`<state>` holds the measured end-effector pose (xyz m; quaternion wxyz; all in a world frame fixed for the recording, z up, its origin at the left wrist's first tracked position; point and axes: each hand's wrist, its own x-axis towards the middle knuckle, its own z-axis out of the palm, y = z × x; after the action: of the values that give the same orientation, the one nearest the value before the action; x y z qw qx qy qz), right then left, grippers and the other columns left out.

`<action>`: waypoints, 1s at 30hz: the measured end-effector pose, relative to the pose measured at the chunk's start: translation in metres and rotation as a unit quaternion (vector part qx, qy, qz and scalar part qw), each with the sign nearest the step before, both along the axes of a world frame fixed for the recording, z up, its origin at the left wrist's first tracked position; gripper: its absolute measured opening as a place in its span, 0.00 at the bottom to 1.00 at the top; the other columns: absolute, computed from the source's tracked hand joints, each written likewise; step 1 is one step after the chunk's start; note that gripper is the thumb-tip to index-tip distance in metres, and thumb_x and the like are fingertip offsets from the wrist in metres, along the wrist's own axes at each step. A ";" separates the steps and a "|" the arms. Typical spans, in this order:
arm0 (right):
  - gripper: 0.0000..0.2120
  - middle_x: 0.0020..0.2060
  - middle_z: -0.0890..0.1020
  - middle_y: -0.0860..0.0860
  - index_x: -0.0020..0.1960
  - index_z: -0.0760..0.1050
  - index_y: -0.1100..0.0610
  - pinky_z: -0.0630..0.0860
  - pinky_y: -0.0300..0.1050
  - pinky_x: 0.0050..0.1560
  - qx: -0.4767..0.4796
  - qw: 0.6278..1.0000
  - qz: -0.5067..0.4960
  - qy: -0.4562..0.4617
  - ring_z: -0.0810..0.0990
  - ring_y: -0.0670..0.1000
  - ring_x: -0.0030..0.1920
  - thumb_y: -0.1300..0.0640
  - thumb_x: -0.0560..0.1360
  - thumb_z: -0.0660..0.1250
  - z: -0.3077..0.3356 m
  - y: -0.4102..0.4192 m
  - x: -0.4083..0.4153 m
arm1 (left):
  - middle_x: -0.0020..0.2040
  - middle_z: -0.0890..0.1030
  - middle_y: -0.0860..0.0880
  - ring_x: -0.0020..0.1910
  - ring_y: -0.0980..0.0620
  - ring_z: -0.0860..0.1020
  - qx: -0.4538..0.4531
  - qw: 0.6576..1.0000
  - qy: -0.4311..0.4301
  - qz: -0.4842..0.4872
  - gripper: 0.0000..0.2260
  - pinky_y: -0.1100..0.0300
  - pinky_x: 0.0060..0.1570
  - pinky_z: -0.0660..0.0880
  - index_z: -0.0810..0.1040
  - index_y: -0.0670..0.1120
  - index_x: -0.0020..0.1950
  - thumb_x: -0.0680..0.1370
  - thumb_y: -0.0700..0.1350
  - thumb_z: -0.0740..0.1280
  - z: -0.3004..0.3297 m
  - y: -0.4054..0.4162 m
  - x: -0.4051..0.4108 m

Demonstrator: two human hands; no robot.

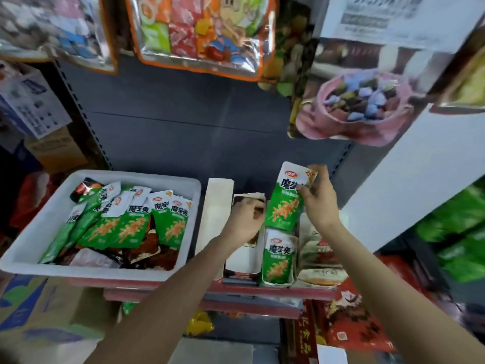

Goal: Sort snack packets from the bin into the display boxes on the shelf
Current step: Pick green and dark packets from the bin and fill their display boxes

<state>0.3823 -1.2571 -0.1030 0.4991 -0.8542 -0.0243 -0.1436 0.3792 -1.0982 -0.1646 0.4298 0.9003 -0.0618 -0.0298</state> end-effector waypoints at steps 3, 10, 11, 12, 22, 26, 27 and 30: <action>0.12 0.37 0.76 0.51 0.60 0.65 0.62 0.65 0.24 0.30 -0.006 0.999 -0.038 -0.022 0.72 0.41 0.31 0.68 0.77 0.60 0.005 -0.020 0.002 | 0.69 0.67 0.48 0.68 0.46 0.64 0.156 0.987 -0.024 -0.042 0.22 0.55 0.66 0.63 0.69 0.47 0.70 0.76 0.41 0.63 -0.008 -0.016 0.006; 0.08 0.42 0.77 0.53 0.57 0.65 0.62 0.62 0.37 0.32 0.007 0.999 -0.038 -0.027 0.74 0.46 0.35 0.65 0.79 0.58 -0.002 -0.034 0.012 | 0.74 0.60 0.51 0.70 0.48 0.59 0.303 0.950 -0.042 -0.063 0.28 0.54 0.66 0.61 0.59 0.48 0.74 0.75 0.43 0.63 -0.006 -0.030 0.013; 0.07 0.43 0.77 0.53 0.57 0.65 0.61 0.62 0.37 0.33 0.007 0.999 -0.036 -0.024 0.73 0.46 0.35 0.65 0.79 0.58 -0.002 -0.036 0.013 | 0.73 0.61 0.50 0.70 0.48 0.60 0.308 0.948 -0.043 -0.063 0.27 0.54 0.65 0.61 0.60 0.47 0.73 0.75 0.42 0.63 -0.006 -0.031 0.013; 0.06 0.43 0.77 0.53 0.56 0.64 0.61 0.62 0.38 0.33 0.007 0.999 -0.033 -0.021 0.73 0.46 0.35 0.65 0.79 0.58 -0.002 -0.037 0.014 | 0.73 0.62 0.50 0.69 0.48 0.60 0.311 0.947 -0.047 -0.063 0.26 0.54 0.64 0.61 0.61 0.47 0.73 0.75 0.42 0.63 -0.005 -0.030 0.014; 0.05 0.37 0.73 0.49 0.50 0.63 0.58 0.66 0.27 0.32 0.055 0.996 -0.054 -0.034 0.72 0.42 0.33 0.65 0.79 0.59 -0.005 -0.046 0.020 | 0.58 0.79 0.51 0.60 0.48 0.70 0.129 0.991 -0.006 -0.020 0.13 0.51 0.60 0.68 0.77 0.50 0.57 0.75 0.40 0.64 -0.012 -0.027 0.003; 0.05 0.37 0.72 0.46 0.50 0.63 0.58 0.66 0.27 0.33 0.034 0.999 -0.002 0.011 0.71 0.41 0.35 0.64 0.79 0.60 -0.015 -0.049 0.022 | 0.56 0.80 0.51 0.60 0.48 0.71 0.114 0.993 -0.017 -0.028 0.12 0.51 0.61 0.68 0.79 0.50 0.57 0.76 0.39 0.63 -0.009 -0.024 0.000; 0.05 0.37 0.72 0.46 0.49 0.63 0.58 0.66 0.29 0.32 0.022 0.999 0.012 0.026 0.71 0.42 0.35 0.64 0.79 0.60 -0.018 -0.048 0.024 | 0.56 0.79 0.51 0.60 0.49 0.70 0.119 0.992 -0.018 -0.033 0.12 0.51 0.61 0.67 0.80 0.50 0.57 0.76 0.39 0.63 -0.008 -0.023 0.000; 0.05 0.37 0.75 0.51 0.48 0.65 0.57 0.69 0.42 0.34 -0.039 0.995 0.062 0.064 0.73 0.50 0.35 0.64 0.78 0.61 -0.023 -0.048 0.028 | 0.55 0.78 0.50 0.59 0.49 0.69 0.127 0.991 -0.022 -0.045 0.12 0.52 0.60 0.67 0.80 0.52 0.57 0.77 0.40 0.63 -0.007 -0.021 -0.003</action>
<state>0.4103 -1.3056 -0.1262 0.4739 -0.8773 -0.0508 -0.0569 0.3762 -1.1192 -0.1714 0.3086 0.9444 -0.1076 -0.0370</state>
